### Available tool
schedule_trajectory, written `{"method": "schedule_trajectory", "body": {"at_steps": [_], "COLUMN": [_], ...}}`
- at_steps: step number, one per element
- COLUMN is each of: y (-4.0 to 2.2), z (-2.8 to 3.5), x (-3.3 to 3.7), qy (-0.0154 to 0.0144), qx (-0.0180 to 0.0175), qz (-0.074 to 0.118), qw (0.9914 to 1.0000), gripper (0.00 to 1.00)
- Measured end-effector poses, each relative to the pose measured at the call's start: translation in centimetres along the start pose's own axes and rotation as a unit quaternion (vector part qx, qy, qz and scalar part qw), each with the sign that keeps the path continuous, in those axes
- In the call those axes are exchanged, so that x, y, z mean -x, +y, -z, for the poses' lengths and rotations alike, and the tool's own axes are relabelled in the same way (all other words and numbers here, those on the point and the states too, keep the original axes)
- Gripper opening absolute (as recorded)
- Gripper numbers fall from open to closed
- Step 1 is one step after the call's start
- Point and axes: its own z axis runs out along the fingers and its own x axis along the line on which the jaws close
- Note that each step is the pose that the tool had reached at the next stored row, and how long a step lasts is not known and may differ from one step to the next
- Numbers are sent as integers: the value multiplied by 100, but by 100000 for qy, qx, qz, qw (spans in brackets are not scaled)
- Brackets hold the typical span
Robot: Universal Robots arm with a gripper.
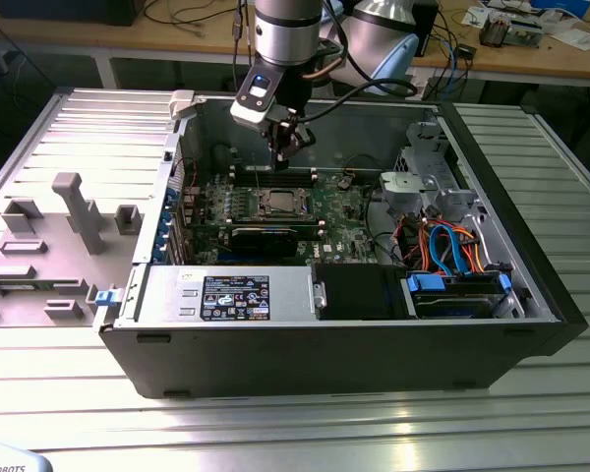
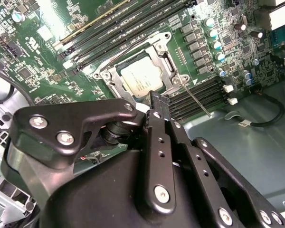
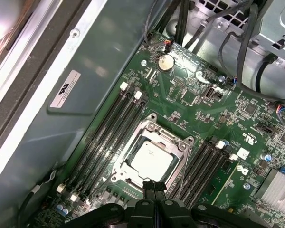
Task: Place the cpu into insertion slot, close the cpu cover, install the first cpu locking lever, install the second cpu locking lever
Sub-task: 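Install the first cpu locking lever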
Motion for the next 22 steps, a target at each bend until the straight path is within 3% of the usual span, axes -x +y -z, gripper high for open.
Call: {"method": "schedule_trajectory", "body": {"at_steps": [22], "y": [-14], "z": [-2], "x": [-8], "qy": [8], "qx": [-41], "qz": [2105], "qw": [99978], "gripper": [11]}}
